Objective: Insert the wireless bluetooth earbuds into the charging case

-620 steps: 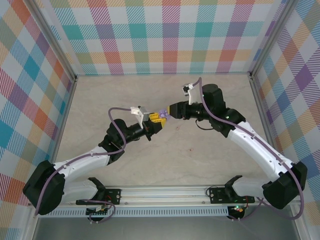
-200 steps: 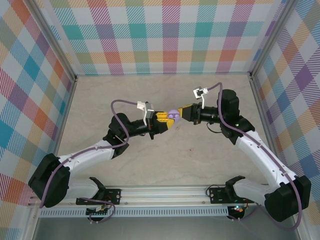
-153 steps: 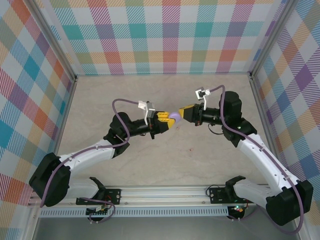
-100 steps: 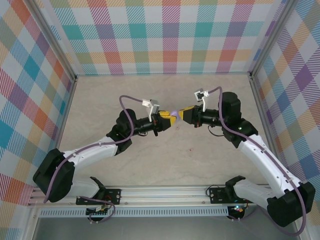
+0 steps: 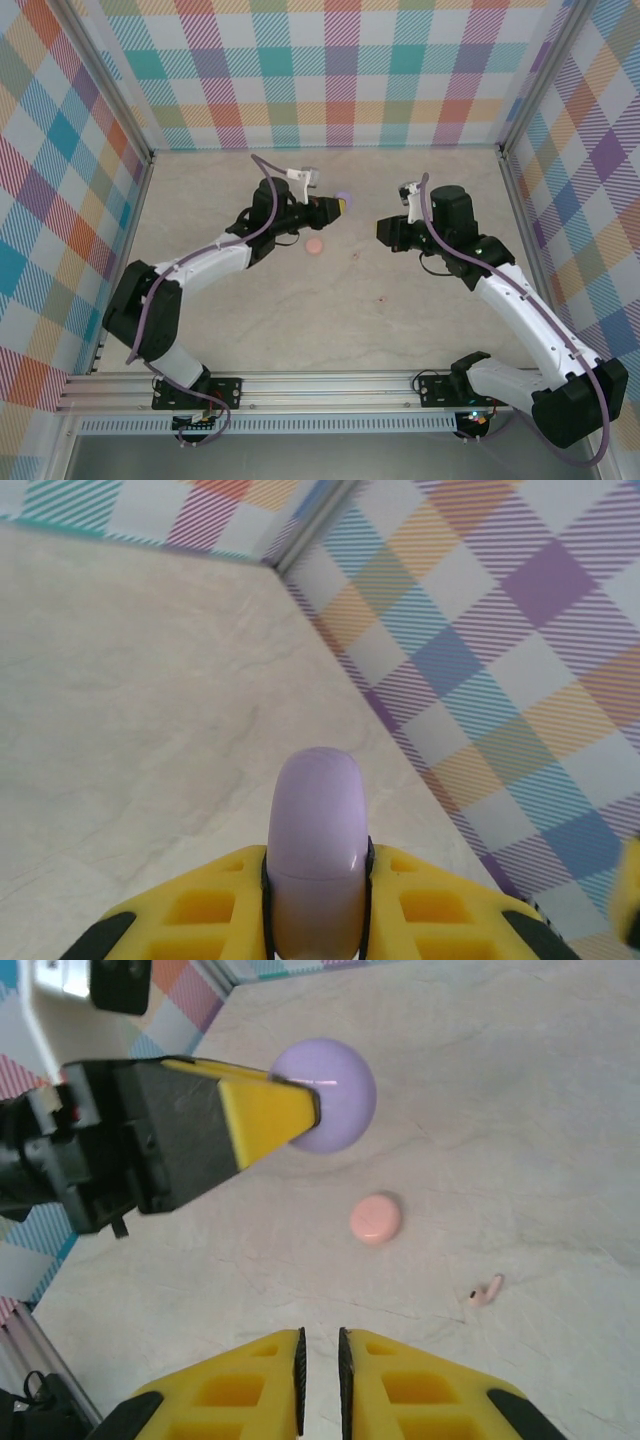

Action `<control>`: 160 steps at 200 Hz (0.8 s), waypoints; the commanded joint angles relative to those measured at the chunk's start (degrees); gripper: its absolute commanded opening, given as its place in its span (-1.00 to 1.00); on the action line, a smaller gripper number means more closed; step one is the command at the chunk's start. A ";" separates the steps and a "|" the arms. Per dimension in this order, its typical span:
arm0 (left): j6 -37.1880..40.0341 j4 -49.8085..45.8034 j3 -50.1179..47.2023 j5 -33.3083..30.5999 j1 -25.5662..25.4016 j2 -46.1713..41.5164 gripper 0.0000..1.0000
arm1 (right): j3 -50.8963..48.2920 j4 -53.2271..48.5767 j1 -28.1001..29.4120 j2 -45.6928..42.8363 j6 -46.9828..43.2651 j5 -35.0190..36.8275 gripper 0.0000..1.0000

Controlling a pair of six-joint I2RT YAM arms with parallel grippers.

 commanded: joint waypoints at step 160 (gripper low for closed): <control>1.14 -30.11 45.16 9.96 7.64 41.66 -0.58 | -2.80 -3.39 0.16 1.48 0.01 -1.63 -0.51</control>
